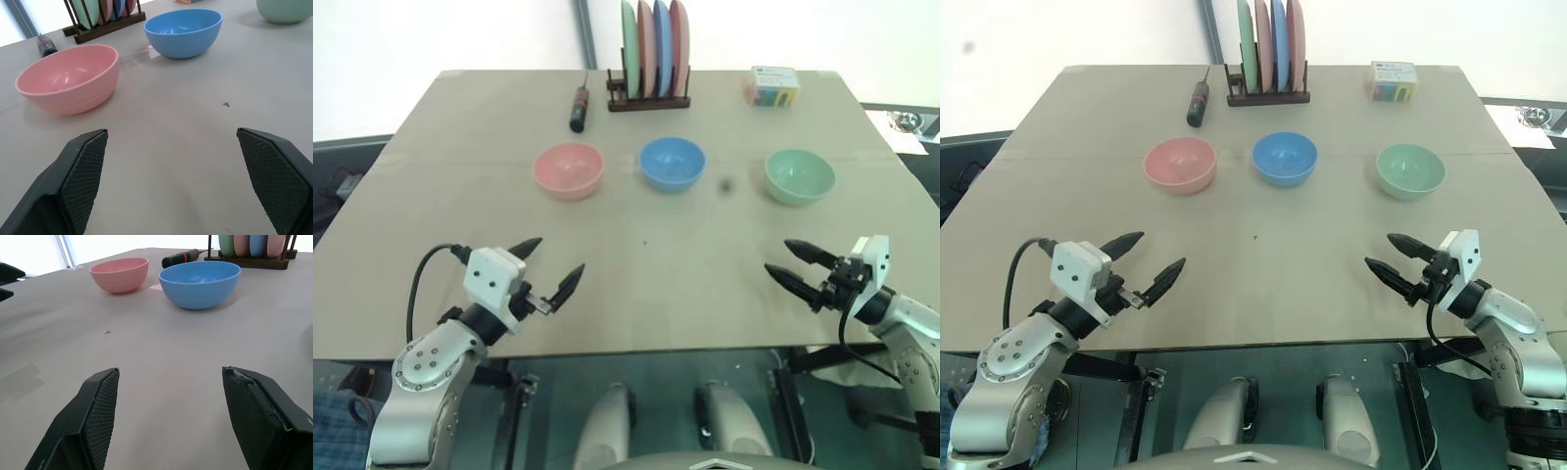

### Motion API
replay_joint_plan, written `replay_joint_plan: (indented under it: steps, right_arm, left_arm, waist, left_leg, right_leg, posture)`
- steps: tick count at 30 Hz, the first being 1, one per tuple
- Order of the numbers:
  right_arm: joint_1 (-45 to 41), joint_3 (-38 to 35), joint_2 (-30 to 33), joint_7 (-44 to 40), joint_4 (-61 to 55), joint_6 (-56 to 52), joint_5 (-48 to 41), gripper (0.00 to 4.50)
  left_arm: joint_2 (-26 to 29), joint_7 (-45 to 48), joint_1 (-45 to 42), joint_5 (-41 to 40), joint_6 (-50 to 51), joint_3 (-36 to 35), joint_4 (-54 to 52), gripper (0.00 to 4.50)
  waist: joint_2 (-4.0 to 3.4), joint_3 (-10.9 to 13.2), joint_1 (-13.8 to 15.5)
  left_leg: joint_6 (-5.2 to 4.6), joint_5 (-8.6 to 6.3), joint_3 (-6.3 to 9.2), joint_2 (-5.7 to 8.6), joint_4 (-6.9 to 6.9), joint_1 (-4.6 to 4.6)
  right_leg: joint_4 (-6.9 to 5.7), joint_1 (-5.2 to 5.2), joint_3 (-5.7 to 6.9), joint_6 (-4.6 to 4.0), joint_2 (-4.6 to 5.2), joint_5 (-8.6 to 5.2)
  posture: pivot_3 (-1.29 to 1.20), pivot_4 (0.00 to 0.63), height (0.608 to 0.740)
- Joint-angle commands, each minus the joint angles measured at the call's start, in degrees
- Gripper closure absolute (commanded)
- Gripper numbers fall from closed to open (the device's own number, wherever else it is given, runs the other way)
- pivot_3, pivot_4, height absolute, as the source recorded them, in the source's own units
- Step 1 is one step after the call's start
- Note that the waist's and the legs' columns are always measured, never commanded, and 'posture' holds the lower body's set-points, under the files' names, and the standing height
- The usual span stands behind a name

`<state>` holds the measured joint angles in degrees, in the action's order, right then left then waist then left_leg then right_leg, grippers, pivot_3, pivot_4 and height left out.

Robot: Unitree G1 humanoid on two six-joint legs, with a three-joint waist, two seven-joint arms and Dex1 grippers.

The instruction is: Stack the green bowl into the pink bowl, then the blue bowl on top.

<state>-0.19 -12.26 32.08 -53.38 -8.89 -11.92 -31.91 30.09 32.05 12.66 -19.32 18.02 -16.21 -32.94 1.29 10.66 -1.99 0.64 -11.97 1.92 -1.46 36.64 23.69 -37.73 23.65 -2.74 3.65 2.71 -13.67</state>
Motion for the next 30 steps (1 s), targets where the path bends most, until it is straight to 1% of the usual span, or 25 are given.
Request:
replay_joint_plan:
  steps: [1, 20, 26, 30]
  right_arm:
    - [1.0, -1.5, -0.1, 0.5, -3.0, 1.1, -0.7, 0.93]
    - [1.8, -0.6, -0.1, 1.2, -4.4, 1.0, -0.4, 0.93]
    - [1.2, -0.8, -0.7, 1.2, -6.7, 0.3, -2.4, 0.93]
    - [0.3, -0.3, -1.4, 1.2, -9.8, 0.0, -4.2, 0.93]
  left_arm:
    - [0.6, 0.7, -0.3, -0.5, -1.5, -0.4, -0.8, 0.00]
    - [0.7, 2.0, -0.9, 0.7, -3.7, 1.0, 2.0, 0.00]
    - [1.2, 1.6, -2.8, 1.1, -2.4, 1.1, 2.5, 0.00]
    - [1.6, 0.6, -5.8, 1.4, -0.8, 1.3, 3.7, 0.00]
  waist:
    - [0.00, 0.0, 0.0]
    - [0.00, 0.0, 0.0]
    - [0.00, 0.0, 0.0]
    - [0.00, 0.0, 0.0]
  left_leg:
    - [0.00, 0.00, 0.00, 0.00, 0.00, 0.00]
    - [0.00, 0.00, 0.00, 0.00, 0.02, -0.01]
    - [0.00, 0.00, 0.01, 0.00, 0.02, -0.01]
    - [0.00, 0.00, 0.01, 0.00, 0.03, -0.02]
  right_leg:
    - [0.00, 0.00, 0.00, 0.00, 0.00, 0.00]
    - [-0.02, -0.01, 0.00, 0.00, 0.00, 0.00]
    - [-0.04, -0.01, 0.00, 0.01, 0.00, 0.01]
    - [-0.06, -0.01, 0.00, 0.01, -0.01, 0.01]
  posture:
    - [0.00, 0.150, 0.740]
    - [0.00, 0.150, 0.740]
    - [0.00, 0.150, 0.740]
    - [0.00, 0.150, 0.740]
